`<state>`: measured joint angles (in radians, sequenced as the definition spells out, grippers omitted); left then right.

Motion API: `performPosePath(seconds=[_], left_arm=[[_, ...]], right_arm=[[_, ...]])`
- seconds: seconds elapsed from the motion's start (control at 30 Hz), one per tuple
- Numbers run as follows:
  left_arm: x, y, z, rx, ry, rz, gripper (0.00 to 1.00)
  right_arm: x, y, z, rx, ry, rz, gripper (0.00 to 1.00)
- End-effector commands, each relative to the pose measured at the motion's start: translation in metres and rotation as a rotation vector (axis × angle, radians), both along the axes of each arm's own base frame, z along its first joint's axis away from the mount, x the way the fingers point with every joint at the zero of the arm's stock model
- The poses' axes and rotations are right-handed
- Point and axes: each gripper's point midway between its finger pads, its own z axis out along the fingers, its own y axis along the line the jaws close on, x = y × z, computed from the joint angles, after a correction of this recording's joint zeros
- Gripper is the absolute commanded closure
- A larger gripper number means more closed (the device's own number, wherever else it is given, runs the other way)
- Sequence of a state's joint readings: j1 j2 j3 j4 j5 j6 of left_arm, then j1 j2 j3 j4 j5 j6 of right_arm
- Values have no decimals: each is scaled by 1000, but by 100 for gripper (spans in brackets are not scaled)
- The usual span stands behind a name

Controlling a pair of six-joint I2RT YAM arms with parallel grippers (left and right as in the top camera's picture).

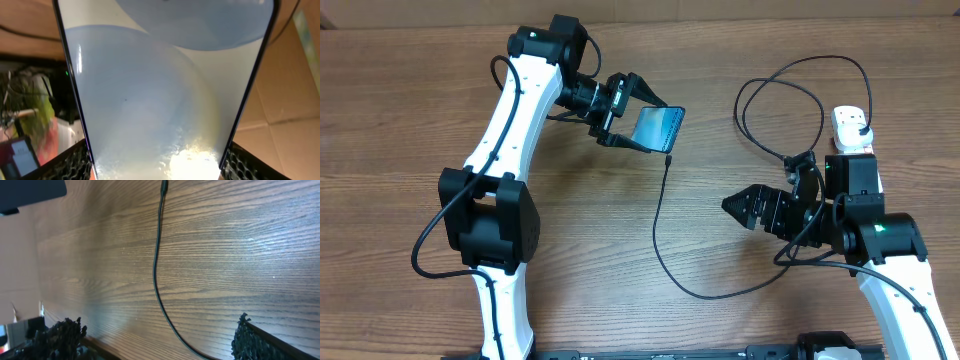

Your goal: Plug charger to phone and switch on socket

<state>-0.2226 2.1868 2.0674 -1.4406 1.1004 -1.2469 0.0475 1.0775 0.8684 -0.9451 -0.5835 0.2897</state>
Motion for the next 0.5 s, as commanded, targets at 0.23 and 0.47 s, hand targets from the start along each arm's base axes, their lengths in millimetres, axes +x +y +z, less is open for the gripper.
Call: performPosePath(seconds=[0.23,0.47], left_arm=[[10,18,-20,203,-66,24,27],[9,27,-36,329,-112,-4,28]], right_arm=[[24,0,20,74,-14,-144,0],[40,11,41,162,-89,-137,1]])
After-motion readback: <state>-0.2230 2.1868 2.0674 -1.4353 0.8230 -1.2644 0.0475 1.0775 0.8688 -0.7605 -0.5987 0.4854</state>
